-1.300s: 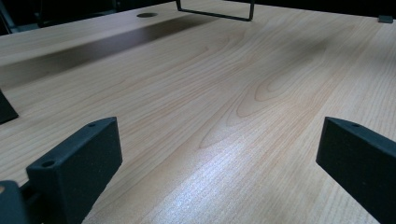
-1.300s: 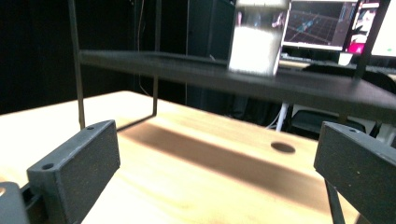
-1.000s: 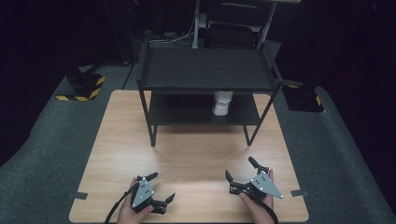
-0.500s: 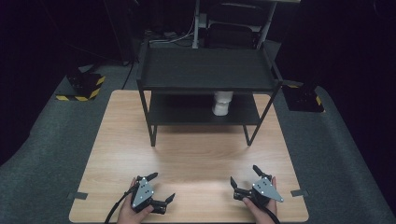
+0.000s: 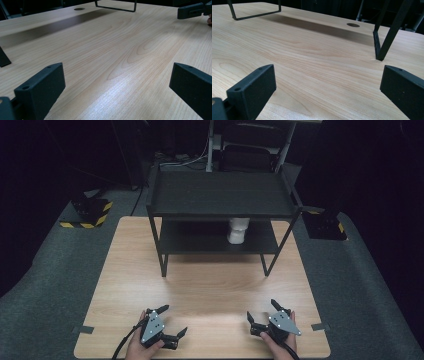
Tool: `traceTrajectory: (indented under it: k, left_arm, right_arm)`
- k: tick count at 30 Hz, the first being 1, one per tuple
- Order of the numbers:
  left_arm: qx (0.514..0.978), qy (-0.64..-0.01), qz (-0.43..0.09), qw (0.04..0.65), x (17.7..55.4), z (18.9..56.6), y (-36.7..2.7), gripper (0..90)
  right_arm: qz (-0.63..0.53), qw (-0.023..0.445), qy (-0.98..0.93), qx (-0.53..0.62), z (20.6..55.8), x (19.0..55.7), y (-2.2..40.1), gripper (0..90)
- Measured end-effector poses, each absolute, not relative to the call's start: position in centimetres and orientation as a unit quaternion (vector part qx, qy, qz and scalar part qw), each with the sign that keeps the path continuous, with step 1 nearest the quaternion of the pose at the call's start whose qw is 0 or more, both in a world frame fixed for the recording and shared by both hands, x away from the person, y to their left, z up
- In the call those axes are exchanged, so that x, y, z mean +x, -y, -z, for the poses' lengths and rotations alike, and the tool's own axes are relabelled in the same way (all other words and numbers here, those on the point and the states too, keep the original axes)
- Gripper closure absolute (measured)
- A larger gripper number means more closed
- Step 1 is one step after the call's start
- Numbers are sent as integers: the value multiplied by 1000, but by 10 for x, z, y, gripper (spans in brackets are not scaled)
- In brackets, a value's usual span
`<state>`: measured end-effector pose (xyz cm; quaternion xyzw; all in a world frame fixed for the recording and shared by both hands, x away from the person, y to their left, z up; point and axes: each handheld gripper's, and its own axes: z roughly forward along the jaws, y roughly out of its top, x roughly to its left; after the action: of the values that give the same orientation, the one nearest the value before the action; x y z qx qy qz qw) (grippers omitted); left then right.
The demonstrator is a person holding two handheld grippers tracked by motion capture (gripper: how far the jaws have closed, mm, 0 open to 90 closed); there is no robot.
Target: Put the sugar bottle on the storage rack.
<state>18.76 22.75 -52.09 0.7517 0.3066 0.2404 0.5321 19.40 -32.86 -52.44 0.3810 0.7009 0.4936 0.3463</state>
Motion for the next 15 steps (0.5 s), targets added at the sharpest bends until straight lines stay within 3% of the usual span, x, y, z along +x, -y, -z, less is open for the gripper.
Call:
traceTrajectory:
  k: [15]
  left_arm:
    - [749, -308, -244, 533, 185, 522, -227, 5]
  right_arm:
    - [-499, 339, -700, 383, 524, 196, 331, 1]
